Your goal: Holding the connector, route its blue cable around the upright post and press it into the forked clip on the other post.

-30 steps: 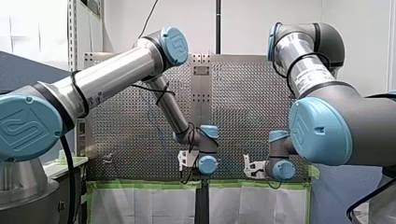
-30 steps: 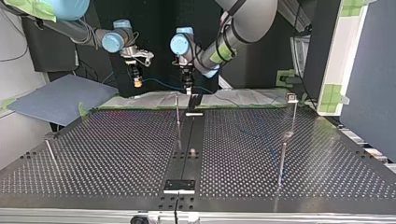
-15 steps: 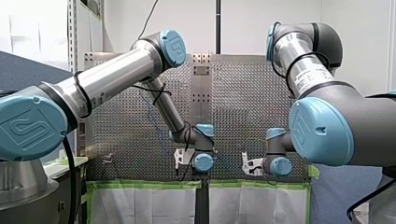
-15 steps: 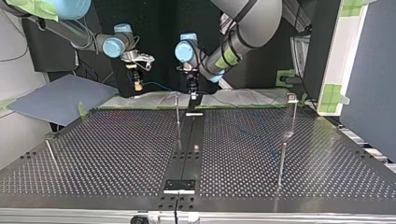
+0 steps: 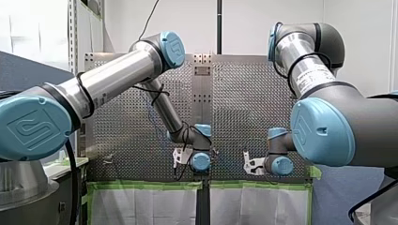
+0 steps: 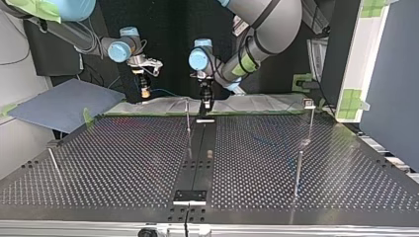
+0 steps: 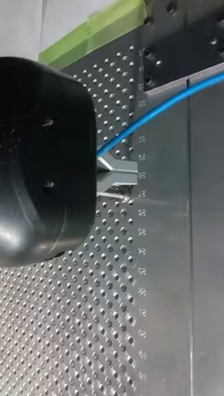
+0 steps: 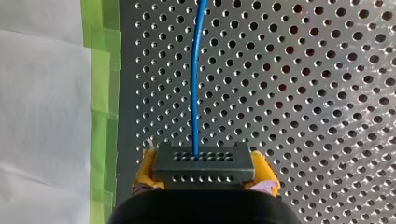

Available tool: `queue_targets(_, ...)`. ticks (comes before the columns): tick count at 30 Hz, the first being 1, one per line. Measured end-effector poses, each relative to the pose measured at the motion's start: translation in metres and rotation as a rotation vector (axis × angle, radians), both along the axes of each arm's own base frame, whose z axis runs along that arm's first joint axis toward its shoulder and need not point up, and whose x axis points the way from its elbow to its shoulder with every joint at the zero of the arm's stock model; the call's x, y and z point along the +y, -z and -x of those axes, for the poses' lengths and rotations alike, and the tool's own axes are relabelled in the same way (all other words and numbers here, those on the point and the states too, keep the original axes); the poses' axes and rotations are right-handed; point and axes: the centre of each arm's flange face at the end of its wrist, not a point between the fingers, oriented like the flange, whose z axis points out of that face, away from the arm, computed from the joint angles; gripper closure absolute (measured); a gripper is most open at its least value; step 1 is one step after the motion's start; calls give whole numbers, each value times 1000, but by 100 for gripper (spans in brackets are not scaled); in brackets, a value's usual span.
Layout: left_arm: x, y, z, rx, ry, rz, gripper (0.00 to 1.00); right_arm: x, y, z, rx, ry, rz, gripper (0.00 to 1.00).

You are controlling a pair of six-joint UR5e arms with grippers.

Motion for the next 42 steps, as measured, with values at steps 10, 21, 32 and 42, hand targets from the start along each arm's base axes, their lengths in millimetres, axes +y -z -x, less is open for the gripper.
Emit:
queue_targets(10,7,-1,-12,12,10,-7,100,-7,-3,1,-2,6,5,100)
queue_targets(21,15,-2,-25,29,26,-15,100,-21,-10,-4,1,10,7,100)
queue_targets(32,17,-5,-38,39,47,-36,100,-33,-14,3,-3,36,23,100)
queue_targets(42,23,-6,-46,52,36,-57,100,-48,-21,7,-6,63,46,100)
